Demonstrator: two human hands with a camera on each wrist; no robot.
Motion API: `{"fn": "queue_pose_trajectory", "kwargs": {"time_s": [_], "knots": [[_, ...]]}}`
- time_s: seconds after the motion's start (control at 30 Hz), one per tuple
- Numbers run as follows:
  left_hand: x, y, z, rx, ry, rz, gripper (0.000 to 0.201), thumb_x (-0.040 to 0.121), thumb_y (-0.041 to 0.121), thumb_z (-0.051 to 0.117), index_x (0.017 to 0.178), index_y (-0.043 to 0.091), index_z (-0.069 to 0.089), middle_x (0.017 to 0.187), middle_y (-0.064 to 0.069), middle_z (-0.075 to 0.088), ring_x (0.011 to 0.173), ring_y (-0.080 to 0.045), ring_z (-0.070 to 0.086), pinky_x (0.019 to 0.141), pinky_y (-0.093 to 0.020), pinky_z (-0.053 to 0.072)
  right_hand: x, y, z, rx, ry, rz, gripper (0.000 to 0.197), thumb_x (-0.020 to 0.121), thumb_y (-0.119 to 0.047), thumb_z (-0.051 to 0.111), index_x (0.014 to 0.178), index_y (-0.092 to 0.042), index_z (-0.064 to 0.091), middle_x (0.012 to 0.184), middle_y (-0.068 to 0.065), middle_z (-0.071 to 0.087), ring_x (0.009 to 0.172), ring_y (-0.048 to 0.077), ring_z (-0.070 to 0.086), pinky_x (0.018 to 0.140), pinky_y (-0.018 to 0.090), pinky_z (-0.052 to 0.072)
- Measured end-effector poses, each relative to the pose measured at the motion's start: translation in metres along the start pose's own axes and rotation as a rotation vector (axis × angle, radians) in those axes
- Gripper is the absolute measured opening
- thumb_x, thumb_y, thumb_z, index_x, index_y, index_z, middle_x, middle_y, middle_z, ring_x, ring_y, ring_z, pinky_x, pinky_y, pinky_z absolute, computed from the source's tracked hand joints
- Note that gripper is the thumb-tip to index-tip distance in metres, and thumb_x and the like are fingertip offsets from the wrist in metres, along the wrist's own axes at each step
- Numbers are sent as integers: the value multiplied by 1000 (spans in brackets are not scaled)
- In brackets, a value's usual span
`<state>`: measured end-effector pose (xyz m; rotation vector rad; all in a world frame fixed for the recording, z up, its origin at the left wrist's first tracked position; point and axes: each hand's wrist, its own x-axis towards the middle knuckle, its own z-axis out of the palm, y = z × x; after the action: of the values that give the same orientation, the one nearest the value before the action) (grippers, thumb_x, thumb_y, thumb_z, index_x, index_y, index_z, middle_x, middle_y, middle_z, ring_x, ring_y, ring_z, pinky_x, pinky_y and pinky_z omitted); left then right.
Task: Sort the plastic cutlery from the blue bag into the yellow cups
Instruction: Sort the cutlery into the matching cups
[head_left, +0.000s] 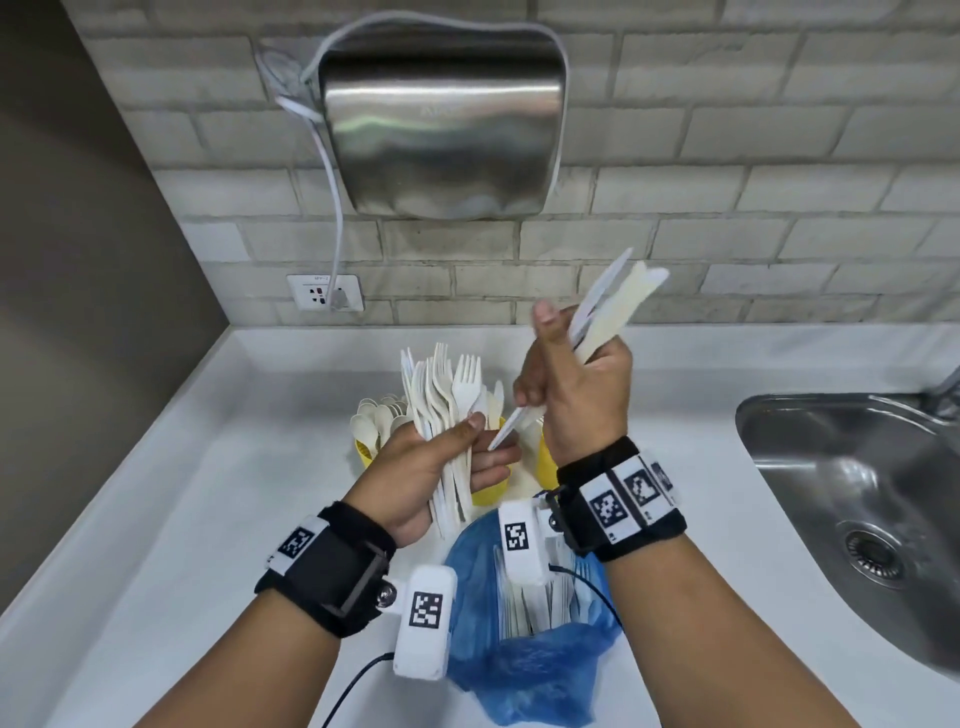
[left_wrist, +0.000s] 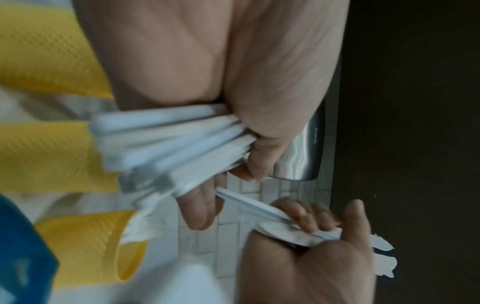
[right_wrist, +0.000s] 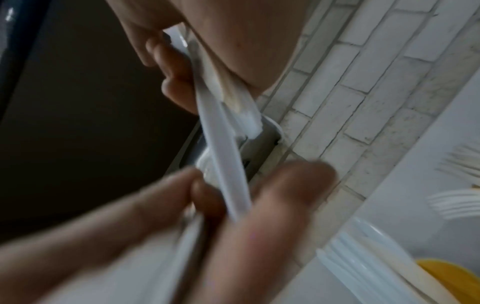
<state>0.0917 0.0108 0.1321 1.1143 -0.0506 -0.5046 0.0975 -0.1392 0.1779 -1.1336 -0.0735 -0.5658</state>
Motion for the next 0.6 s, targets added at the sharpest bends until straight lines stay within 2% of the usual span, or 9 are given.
{"fn": "queue_pose_trajectory", "kwargs": {"time_s": [0.07, 0.17, 0.3, 0.37, 0.43, 0.47, 0.53, 0.57, 0.6], "knots": [[1, 1, 4, -84, -8, -29, 31, 102, 11, 57, 126, -7, 60, 115, -27, 71, 109, -44, 71, 90, -44, 61, -9, 12, 0, -111, -42, 18, 36, 93, -22, 73, 67, -7, 53, 47, 7, 44, 39, 19, 41, 45, 29, 40], [1, 0, 5, -45, -35, -16, 21, 101, 11, 58, 116, 1, 68, 113, -21, 72, 106, -41, 72, 95, -45, 59, -16, 27, -3, -141, -76, 115, 40, 94, -26, 71, 61, -17, 49, 47, -1, 42, 42, 15, 40, 50, 30, 38], [-2, -2, -5, 267, 6, 53, 23, 102, 13, 60, 118, -2, 66, 114, -24, 74, 102, -39, 74, 93, -47, 60, -4, 15, -7, 66, -8, 227, 43, 101, -23, 61, 63, -23, 41, 49, -3, 26, 39, 12, 22, 43, 23, 22], [-6, 2, -8, 483, 9, 115, 20, 102, 16, 61, 112, 1, 69, 105, -16, 78, 88, -33, 77, 81, -41, 64, 7, 3, -13, 133, 11, 275, 43, 102, -26, 58, 63, -21, 41, 50, -4, 22, 38, 11, 19, 43, 18, 20], [-9, 9, -9, 680, 9, 170, 15, 101, 19, 63, 104, 6, 72, 96, -9, 80, 71, -23, 72, 64, -28, 59, 18, -9, -18, 60, -62, 279, 41, 103, -29, 57, 65, -18, 46, 48, -5, 23, 37, 10, 18, 42, 16, 20], [-10, 12, -10, 764, 3, 194, 14, 101, 20, 64, 100, 9, 72, 93, -6, 80, 65, -19, 68, 60, -25, 56, 21, -15, -20, -33, -125, 258, 39, 103, -28, 58, 67, -16, 50, 47, -6, 25, 36, 10, 19, 42, 16, 20], [-10, 16, -11, 883, -22, 219, 14, 101, 21, 65, 93, 13, 73, 89, -1, 79, 60, -15, 64, 60, -26, 54, 26, -26, -21, -288, -280, 179, 28, 102, -21, 61, 76, -10, 64, 45, -10, 32, 36, 8, 25, 41, 18, 23], [-10, 18, -10, 917, -37, 215, 14, 101, 22, 65, 92, 14, 73, 89, 0, 79, 59, -14, 63, 60, -26, 53, 28, -31, -20, -414, -367, 127, 18, 100, -17, 64, 85, -7, 70, 45, -12, 37, 37, 5, 31, 40, 20, 29], [-11, 19, -9, 937, -51, 202, 15, 100, 23, 65, 91, 14, 73, 88, 1, 79, 59, -13, 62, 57, -22, 51, 28, -37, -19, -517, -455, 84, 11, 97, -14, 68, 94, -6, 74, 48, -11, 39, 40, 2, 37, 44, 17, 35]]}}
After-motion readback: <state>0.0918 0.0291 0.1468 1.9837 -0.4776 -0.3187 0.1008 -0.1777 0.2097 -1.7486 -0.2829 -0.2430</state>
